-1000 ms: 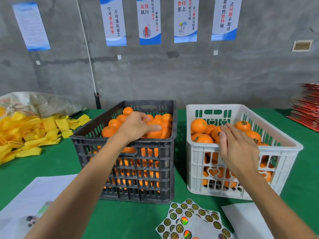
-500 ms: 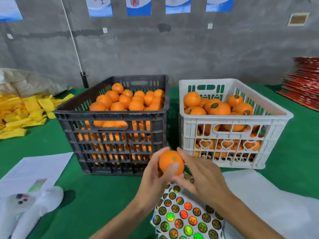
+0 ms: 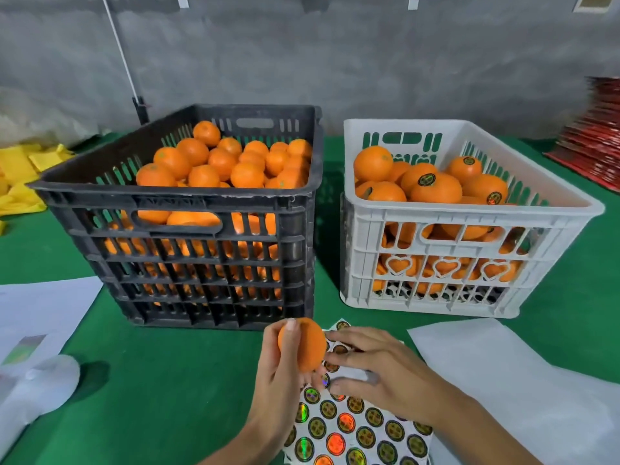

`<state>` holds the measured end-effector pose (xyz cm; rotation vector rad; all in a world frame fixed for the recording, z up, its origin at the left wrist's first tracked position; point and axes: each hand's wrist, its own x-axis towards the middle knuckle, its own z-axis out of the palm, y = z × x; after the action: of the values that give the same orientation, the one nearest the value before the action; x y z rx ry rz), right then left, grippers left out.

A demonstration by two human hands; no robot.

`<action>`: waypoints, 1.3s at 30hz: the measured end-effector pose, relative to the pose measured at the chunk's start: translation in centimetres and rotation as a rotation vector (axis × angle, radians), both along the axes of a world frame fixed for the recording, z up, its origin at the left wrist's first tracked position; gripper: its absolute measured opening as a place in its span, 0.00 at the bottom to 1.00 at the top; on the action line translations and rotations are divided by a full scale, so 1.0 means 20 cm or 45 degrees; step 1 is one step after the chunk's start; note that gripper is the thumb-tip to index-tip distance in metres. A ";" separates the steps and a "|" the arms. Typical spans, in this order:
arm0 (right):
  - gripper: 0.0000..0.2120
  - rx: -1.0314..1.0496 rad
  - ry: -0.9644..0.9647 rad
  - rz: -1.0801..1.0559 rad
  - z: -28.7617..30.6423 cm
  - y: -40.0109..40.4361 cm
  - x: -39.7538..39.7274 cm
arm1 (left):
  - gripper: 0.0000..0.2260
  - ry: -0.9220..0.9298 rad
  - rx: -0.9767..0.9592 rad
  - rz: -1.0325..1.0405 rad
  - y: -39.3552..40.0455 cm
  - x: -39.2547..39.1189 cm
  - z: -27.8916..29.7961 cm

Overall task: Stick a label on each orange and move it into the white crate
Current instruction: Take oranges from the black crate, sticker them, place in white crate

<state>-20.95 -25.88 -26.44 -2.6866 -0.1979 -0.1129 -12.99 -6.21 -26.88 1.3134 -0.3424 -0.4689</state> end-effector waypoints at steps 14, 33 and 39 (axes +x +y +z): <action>0.12 -0.229 -0.310 0.051 0.06 0.07 0.01 | 0.21 -0.125 0.056 0.005 -0.01 -0.02 -0.02; 0.11 0.170 -0.197 -0.091 0.06 0.09 -0.01 | 0.15 -0.115 0.041 0.124 -0.01 -0.02 0.01; 0.12 0.214 -0.112 -0.129 0.06 0.09 0.01 | 0.17 -0.170 0.082 0.093 -0.01 -0.04 0.00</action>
<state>-20.69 -24.14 -25.34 -2.5253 -0.0754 -0.2674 -13.81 -6.35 -26.96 1.4189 -0.3917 -0.3340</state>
